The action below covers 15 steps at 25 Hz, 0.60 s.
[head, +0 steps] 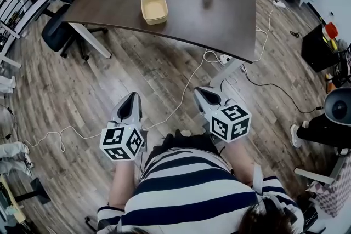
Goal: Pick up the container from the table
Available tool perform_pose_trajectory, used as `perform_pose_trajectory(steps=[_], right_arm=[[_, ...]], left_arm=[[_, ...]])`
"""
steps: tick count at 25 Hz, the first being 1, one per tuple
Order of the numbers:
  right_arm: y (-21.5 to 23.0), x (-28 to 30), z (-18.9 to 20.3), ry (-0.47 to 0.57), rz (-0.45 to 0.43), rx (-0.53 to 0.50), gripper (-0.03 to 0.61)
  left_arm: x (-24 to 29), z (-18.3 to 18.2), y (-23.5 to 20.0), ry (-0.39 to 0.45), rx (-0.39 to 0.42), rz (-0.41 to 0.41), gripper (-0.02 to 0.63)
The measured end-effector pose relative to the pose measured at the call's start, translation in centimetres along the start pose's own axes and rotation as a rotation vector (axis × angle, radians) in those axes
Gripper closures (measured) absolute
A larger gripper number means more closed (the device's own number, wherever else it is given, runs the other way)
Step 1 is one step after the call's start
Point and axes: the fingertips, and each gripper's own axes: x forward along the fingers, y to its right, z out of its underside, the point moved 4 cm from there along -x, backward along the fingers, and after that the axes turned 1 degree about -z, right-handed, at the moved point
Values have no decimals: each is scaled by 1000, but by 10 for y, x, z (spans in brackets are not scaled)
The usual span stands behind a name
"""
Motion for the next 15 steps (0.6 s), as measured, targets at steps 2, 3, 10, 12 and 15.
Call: perform_pose_trajectory(steps=[2, 3, 10, 12, 15], right_arm=[[5, 2, 0, -5, -9, -7, 580], [6, 3, 0, -8, -14, -11, 580], [13, 6, 6, -16, -44, -34, 580], [13, 10, 8, -17, -48, -22, 580], [10, 14, 11, -27, -56, -19, 580]], left_arm=[[3, 1, 3, 0, 5, -7, 614], [5, 1, 5, -1, 7, -12, 614], [3, 10, 14, -1, -6, -48, 614], [2, 13, 10, -11, -4, -55, 614], [2, 13, 4, -19, -4, -65, 614]])
